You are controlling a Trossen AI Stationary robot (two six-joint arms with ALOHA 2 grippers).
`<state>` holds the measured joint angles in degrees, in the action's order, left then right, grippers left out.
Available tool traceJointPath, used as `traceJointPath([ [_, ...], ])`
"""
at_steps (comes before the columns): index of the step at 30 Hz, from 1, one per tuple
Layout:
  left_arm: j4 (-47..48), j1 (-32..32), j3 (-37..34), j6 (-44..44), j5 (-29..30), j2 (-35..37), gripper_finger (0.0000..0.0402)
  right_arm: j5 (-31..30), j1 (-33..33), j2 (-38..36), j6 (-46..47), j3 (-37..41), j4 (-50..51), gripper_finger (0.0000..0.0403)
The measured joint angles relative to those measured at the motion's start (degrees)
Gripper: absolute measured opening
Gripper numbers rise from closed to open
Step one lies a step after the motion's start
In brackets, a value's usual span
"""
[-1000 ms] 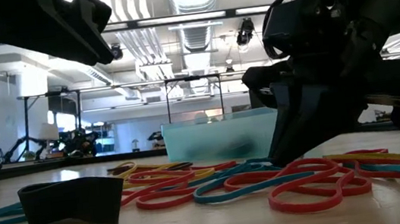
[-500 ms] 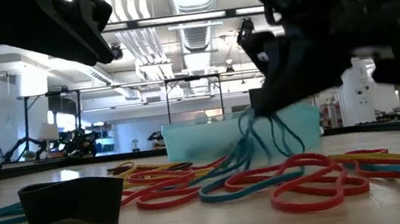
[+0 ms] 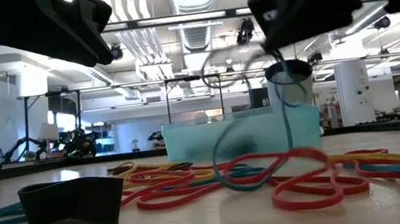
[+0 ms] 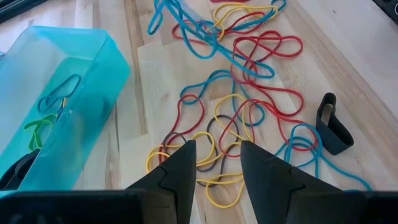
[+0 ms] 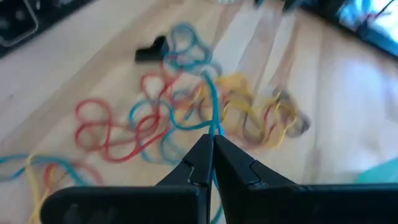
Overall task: Pick and place rubber bands into bin
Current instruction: Put the blue rubber band into the blue bin
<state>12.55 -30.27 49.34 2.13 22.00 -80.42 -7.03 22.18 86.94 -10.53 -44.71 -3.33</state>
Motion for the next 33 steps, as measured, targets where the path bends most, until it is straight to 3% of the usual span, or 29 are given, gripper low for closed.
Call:
traceJointPath([
  [7, -0.01, 0.01, 0.0, 0.04, 0.0, 0.0, 0.0111, -0.54, 0.26, 2.76, 11.01, 0.4, 11.97, 0.0008],
  [23, -0.01, 0.19, -0.09, 0.07, 0.0, 0.0, 0.0111, -0.08, 0.3, 4.17, 15.71, 3.09, 7.59, 0.0009],
  [33, -0.06, 0.19, -0.09, 0.11, 0.0, 0.0, 0.0111, 0.02, 0.3, 6.5, 18.23, 5.67, 5.73, 0.0029],
])
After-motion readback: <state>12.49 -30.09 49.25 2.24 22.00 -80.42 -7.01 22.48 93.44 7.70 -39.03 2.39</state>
